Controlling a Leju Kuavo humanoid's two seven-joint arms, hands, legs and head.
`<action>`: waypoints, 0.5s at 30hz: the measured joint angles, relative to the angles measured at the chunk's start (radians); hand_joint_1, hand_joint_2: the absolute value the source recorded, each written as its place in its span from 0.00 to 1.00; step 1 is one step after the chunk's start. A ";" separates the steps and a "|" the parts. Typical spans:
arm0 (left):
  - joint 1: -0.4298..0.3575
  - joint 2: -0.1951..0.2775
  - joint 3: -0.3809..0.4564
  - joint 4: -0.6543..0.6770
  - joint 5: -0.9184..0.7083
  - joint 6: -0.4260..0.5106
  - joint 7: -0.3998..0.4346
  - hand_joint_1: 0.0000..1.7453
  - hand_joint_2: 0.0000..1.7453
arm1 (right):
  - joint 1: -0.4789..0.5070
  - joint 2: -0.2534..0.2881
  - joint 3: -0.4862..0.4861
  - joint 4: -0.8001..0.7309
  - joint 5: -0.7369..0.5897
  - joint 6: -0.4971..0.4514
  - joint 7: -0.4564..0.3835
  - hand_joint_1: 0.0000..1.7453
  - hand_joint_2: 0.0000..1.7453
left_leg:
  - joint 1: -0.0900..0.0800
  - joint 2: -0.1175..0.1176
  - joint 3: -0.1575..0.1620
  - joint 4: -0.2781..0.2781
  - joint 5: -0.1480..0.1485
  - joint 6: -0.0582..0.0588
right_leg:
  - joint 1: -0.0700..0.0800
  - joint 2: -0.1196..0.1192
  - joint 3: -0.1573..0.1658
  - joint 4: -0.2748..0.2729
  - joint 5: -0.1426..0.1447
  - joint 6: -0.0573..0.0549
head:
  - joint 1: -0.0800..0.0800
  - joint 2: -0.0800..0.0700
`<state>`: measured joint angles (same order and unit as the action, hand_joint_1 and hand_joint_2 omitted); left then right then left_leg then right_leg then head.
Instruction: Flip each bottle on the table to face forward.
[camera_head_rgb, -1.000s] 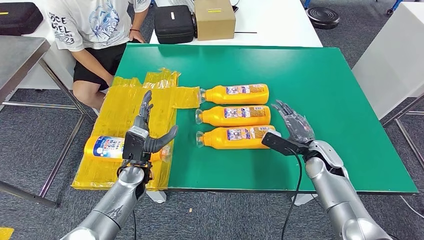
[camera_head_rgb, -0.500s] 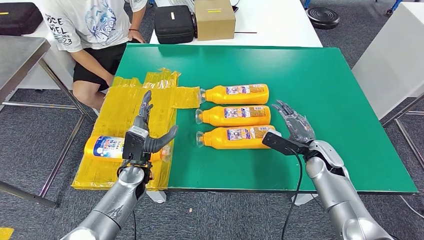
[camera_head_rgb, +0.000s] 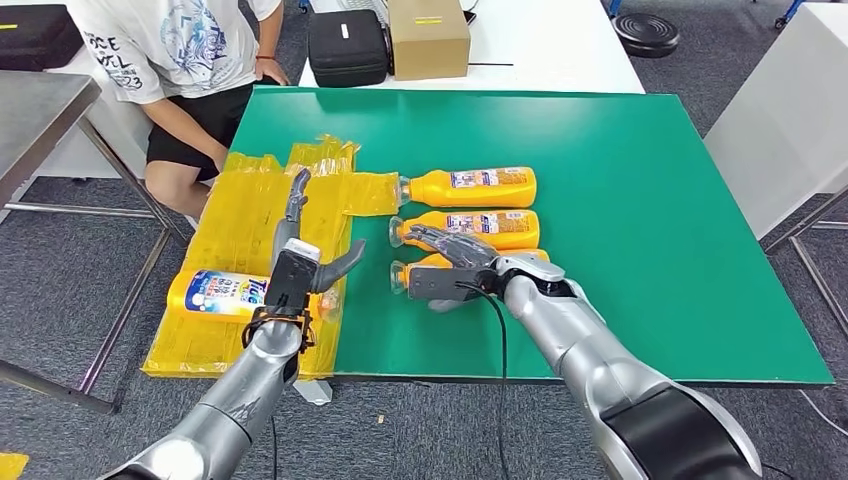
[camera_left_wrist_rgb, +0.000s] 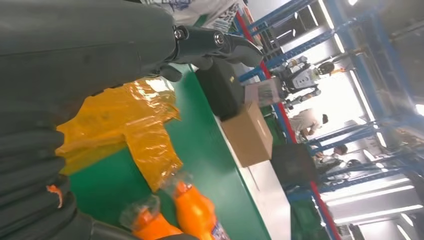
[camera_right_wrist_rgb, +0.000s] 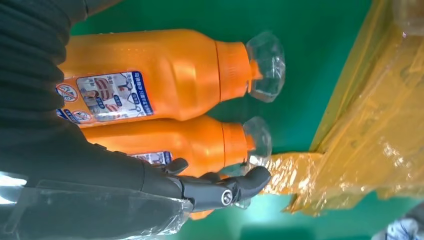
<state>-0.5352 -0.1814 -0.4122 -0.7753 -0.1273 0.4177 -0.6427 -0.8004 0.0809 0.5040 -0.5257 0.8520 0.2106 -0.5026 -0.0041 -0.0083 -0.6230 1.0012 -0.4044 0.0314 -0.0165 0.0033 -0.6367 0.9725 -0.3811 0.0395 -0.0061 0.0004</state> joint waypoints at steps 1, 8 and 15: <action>0.000 0.000 0.000 0.004 0.000 0.002 0.000 0.00 1.00 | -0.007 0.006 0.011 0.015 -0.004 0.000 -0.002 0.00 1.00 | 0.000 0.000 0.000 0.000 0.000 0.000 | 0.000 0.000 0.000 0.000 0.000 0.000 | 0.000 0.000; -0.002 0.000 -0.001 0.025 -0.001 0.017 -0.001 0.00 1.00 | -0.020 0.035 0.061 0.076 -0.018 -0.005 -0.004 0.00 1.00 | -0.001 0.000 -0.001 0.000 0.000 0.000 | -0.001 -0.001 0.000 -0.001 0.000 0.001 | 0.000 0.000; -0.002 0.001 -0.001 0.040 -0.010 0.024 -0.005 0.00 1.00 | -0.026 0.043 0.083 0.104 -0.030 -0.028 -0.002 0.00 1.00 | -0.001 0.000 -0.001 0.000 0.000 0.001 | -0.001 -0.002 0.000 -0.001 0.001 0.001 | 0.000 0.000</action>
<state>-0.5369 -0.1808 -0.4128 -0.7349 -0.1373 0.4419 -0.6481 -0.8261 0.1242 0.5868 -0.4219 0.8225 0.1823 -0.5051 -0.0054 -0.0087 -0.6240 1.0015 -0.4044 0.0320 -0.0178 0.0018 -0.6368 0.9717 -0.3806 0.0402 -0.0061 0.0004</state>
